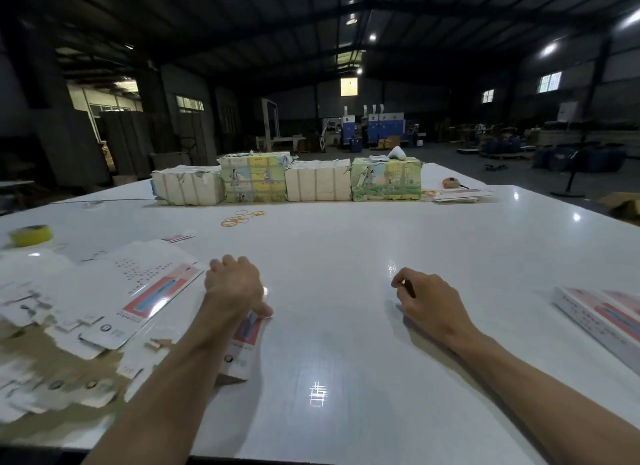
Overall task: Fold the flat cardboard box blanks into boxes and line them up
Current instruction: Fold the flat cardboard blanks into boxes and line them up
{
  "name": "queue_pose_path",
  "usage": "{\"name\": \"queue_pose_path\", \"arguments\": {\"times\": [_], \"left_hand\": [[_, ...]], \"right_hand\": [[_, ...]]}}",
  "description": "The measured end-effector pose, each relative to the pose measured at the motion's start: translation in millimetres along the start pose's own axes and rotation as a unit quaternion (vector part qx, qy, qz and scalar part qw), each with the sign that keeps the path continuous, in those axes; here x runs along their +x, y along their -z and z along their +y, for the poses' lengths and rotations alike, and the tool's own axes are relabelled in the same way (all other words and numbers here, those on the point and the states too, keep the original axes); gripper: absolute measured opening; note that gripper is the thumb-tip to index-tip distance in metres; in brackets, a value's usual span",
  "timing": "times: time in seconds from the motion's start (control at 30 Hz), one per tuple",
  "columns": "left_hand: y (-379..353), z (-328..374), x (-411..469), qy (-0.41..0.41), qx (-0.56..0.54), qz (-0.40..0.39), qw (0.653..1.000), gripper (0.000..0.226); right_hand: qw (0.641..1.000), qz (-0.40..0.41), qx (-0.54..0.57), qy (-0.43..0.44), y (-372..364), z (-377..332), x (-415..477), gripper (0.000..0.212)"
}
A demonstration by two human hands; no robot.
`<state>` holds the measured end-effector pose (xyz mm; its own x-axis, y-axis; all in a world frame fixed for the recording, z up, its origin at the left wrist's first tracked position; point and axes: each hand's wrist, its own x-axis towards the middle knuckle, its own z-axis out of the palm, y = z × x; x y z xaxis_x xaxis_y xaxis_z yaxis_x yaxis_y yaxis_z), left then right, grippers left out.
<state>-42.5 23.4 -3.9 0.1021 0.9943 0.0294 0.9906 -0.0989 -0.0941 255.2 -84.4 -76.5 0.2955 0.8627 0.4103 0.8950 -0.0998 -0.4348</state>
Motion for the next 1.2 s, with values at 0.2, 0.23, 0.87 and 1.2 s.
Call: {"name": "queue_pose_path", "arguments": {"times": [0.2,0.23,0.87,1.2], "left_hand": [[-0.1,-23.9,6.0,0.012,-0.026,-0.025,0.999,0.070],[1.8,-25.8,7.4,0.013,-0.032,-0.036,0.999,0.067],[21.7,-24.1,40.9,-0.069,-0.354,-0.106,0.927,0.035],[-20.9,104.8,2.1,-0.232,-0.722,-0.336,0.559,0.066]], "right_hand": [[1.000,-0.007,0.018,0.002,1.4,0.2,-1.5,0.021],[1.000,-0.008,0.019,0.001,1.8,-0.2,-2.0,0.021],[0.999,-0.022,0.038,0.006,1.9,-0.8,-3.4,0.022],[0.981,0.093,0.138,0.097,3.0,-7.7,-2.3,0.019]]}}
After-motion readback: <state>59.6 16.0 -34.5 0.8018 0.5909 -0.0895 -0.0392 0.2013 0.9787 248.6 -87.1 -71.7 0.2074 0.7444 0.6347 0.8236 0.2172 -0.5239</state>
